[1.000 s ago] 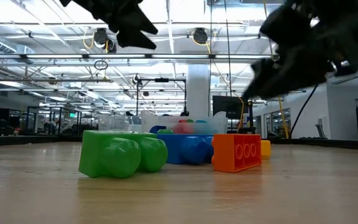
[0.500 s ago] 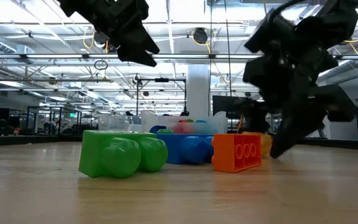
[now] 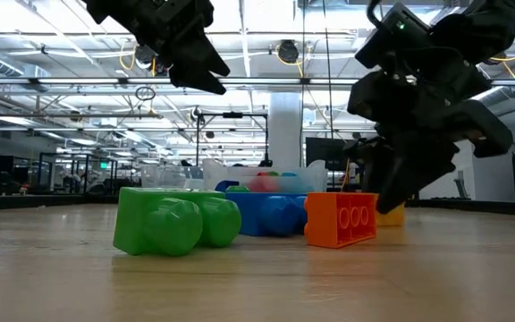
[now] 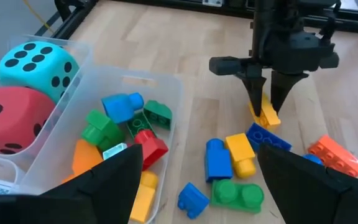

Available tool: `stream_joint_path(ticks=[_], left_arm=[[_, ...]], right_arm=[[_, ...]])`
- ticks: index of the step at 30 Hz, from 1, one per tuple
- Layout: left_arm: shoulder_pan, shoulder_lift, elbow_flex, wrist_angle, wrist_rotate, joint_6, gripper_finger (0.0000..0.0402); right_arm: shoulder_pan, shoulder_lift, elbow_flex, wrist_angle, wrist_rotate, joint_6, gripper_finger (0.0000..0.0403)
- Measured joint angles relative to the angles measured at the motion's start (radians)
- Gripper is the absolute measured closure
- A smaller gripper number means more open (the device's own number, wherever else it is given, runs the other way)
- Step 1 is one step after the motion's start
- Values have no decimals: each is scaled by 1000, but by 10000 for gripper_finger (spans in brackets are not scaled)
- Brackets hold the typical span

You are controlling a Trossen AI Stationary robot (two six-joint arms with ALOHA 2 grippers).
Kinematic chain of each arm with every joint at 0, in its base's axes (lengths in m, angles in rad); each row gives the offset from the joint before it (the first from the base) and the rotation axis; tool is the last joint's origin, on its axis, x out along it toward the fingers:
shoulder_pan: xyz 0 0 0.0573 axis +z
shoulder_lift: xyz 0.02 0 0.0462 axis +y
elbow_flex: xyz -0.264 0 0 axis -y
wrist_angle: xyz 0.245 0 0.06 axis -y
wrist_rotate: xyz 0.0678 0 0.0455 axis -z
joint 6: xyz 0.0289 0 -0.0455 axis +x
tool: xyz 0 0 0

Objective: Pick & Place Toys
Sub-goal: Put the right yellow game piece into the bottom transparent bin

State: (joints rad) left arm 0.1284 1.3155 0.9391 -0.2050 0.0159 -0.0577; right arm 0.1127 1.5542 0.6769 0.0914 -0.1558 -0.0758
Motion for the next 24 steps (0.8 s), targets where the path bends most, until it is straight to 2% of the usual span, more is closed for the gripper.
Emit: stream_joint_path(ticks=[3, 6, 10, 15, 18, 24], left_arm=[[0, 0, 0, 1, 0, 0, 82], [0, 0, 0, 11, 0, -7, 82], [0, 0, 0, 69, 0, -35, 82], [-7, 17, 2, 174, 1, -135, 82], [-28, 69, 2, 247, 32, -147, 82], [-96, 233, 1, 458, 46, -55, 82]], right_arm=[[0, -19, 0, -6, -1, 64, 337], [0, -53, 0, -8, -1, 118, 355], [0, -118, 0, 4, 6, 162, 348], [0, -202, 0, 46, 133, 199, 328], [-10, -232, 0, 112, 177, 214, 338], [-22, -243, 0, 205, 182, 205, 353]])
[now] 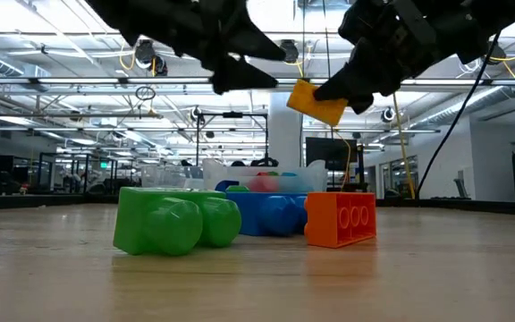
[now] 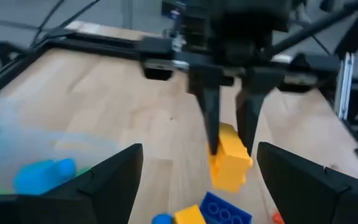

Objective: Pick & Place Toys
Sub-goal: Put the right yellow game piece into the bottom transparent bin

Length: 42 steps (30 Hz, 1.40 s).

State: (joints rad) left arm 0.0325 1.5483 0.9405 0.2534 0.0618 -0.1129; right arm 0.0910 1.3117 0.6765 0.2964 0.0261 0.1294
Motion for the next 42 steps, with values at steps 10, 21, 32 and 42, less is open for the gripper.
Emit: stream_joint_path(ticks=[10, 21, 32, 42], left_arm=[[-60, 151, 0, 156, 0, 144, 82], [-45, 168, 0, 193, -41, 137, 139], [-42, 138, 0, 165, -13, 215, 305], [55, -14, -1, -71, -108, 231, 305]], right_arm=[[0, 1, 0, 22, 0, -13, 348], [2, 1, 0, 34, 3, -18, 347], [2, -11, 2, 19, 53, -21, 314], [3, -222, -7, -219, 50, -33, 264]])
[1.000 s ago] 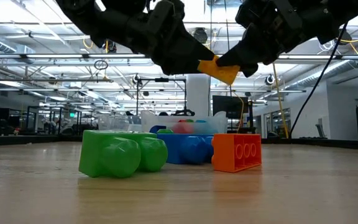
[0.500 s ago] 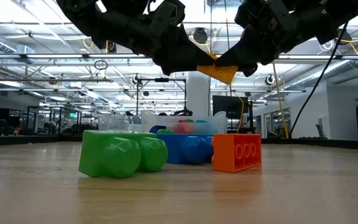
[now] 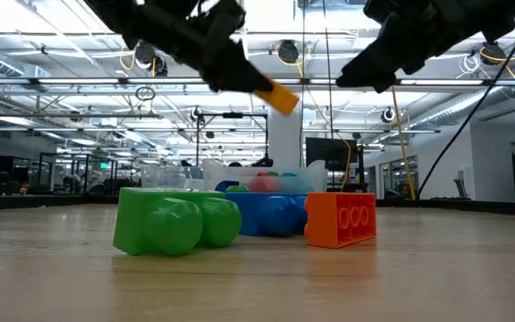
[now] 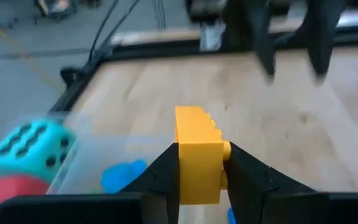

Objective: Pick & Place Toys
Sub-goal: Put the right yellow game piece into the bottom transparent bin

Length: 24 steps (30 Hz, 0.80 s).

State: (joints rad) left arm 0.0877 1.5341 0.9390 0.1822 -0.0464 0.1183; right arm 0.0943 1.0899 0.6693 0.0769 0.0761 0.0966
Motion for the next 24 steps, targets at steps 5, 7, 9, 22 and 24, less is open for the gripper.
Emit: stream_joint_path(ticks=[5, 7, 9, 22, 24], left_arm=[[96, 1, -92, 56, 13, -27, 305], [127, 1, -156, 131, 12, -51, 305], [154, 2, -224, 230, 21, -66, 305], [217, 11, -325, 332, -35, -184, 228], [211, 11, -325, 348, -34, -184, 185]], right_arm=[[-1, -56, -50, 21, 2, 12, 263], [-1, -70, -65, 27, 2, 15, 265], [-1, -70, -76, 39, 3, 15, 268], [-1, -69, -101, 136, 2, -3, 268], [-1, -69, -101, 137, 2, 0, 266]])
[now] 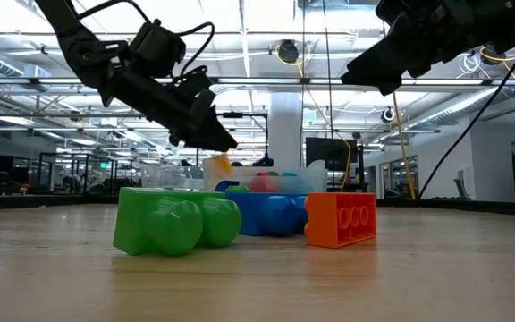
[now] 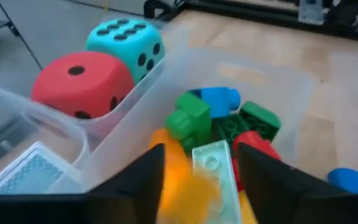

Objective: Pick & Place Toys
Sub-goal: Put the right yellow game piece into the bottom transparent bin, then put the blue game piece into the bottom transparent bin

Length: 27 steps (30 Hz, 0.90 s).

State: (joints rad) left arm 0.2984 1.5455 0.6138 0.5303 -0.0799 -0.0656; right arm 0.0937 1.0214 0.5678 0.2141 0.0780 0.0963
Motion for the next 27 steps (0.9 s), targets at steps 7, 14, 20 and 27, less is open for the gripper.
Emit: stream_joint_path(ticks=[7, 14, 20, 27], left_arm=[[-20, 0, 0, 15, 0, 3, 88], [-26, 0, 0, 16, 0, -2, 51], [-25, 0, 0, 17, -1, -72, 52], [-26, 0, 0, 17, -1, -100, 57]], right_arm=[[15, 68, 0, 31, -103, -7, 243], [93, 335, 13, 191, -139, -100, 183], [77, 529, 111, 132, -181, -162, 167], [50, 610, 149, 13, -183, -164, 191]])
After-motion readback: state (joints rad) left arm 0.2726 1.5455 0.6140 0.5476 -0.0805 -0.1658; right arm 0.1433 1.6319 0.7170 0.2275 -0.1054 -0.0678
